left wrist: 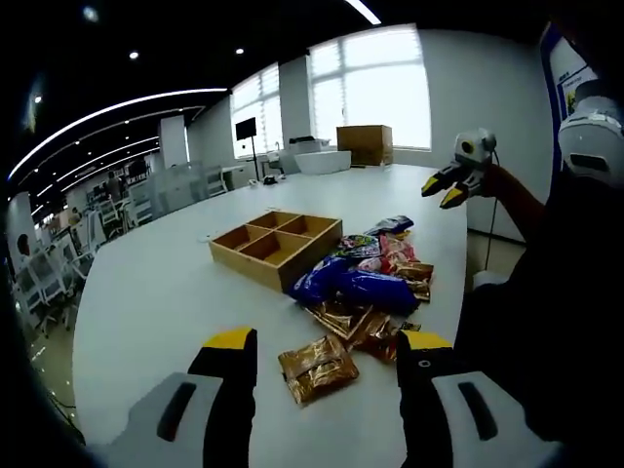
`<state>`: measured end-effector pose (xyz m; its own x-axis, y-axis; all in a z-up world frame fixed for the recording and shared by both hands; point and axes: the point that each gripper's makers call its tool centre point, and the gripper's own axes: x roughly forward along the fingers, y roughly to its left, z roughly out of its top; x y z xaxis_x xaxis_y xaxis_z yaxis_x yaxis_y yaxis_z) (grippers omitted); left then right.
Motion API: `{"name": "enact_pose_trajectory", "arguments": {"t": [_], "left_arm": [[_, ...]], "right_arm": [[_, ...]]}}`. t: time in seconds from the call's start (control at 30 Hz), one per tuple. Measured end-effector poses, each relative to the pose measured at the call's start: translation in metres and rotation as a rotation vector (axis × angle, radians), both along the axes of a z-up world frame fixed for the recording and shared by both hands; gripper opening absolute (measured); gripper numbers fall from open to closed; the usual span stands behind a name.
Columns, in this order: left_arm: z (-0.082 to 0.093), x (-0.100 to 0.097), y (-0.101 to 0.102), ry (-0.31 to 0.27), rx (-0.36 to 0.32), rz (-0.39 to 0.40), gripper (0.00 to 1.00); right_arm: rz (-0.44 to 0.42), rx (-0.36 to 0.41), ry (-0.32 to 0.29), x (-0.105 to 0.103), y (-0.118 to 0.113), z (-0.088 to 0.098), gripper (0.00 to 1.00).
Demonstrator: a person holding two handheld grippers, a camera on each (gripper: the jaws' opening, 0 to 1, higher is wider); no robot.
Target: Pick up the scattered marshmallows, QQ candies, Oreo cookies, and mixed nuts on the table and sort them into separate containers
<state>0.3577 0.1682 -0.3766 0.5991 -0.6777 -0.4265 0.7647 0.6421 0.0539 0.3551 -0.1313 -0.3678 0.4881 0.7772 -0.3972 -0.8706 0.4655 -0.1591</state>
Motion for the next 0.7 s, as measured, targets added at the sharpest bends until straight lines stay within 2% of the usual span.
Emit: {"name": "enact_pose_trajectory", "arguments": {"t": [0.3,0.7], "left_arm": [[-0.003,0.006,-0.001,0.002,0.067,-0.064,0.62],[-0.014,0.005,-0.009,-0.001,0.158,-0.219,0.61]], "right_arm": [[-0.012,-0.008,0.014,-0.001,-0.001,-0.005,0.23],[-0.031,-0.007,0.027,-0.002,-0.006,-0.008,0.23]]}}
